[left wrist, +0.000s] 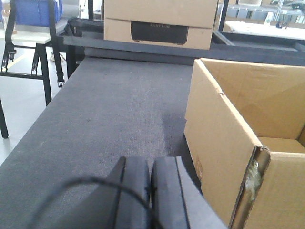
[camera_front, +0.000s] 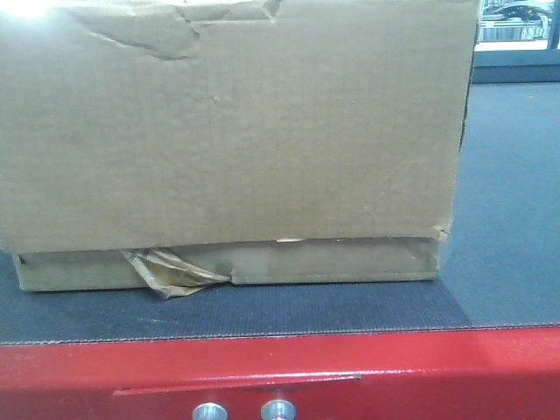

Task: Grab carton from right shelf to conveyor

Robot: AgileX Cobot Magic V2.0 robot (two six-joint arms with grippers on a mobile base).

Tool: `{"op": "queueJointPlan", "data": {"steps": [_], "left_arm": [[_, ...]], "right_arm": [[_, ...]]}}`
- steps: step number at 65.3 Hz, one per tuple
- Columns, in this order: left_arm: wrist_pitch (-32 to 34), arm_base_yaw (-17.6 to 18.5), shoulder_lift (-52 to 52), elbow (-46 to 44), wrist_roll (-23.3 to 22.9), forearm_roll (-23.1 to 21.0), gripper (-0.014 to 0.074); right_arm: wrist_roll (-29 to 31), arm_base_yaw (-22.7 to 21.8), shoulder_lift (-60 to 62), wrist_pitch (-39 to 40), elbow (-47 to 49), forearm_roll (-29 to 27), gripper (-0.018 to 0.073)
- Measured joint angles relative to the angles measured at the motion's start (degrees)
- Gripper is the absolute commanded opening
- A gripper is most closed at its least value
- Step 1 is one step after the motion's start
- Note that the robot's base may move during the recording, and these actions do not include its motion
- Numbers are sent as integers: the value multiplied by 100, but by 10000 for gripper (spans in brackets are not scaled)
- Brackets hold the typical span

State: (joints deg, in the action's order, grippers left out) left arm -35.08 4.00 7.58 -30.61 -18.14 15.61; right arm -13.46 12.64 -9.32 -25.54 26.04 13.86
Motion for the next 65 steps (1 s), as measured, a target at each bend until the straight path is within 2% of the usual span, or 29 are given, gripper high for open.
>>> {"op": "queueJointPlan", "data": {"steps": [11, 65], "left_arm": [[-78, 0, -71, 0, 0, 0, 15], [-101, 0, -71, 0, 0, -13, 15]], "right_arm": [[0, -8, 585, 13, 0, 0, -73], [0, -22, 596, 21, 0, 0, -73]]}}
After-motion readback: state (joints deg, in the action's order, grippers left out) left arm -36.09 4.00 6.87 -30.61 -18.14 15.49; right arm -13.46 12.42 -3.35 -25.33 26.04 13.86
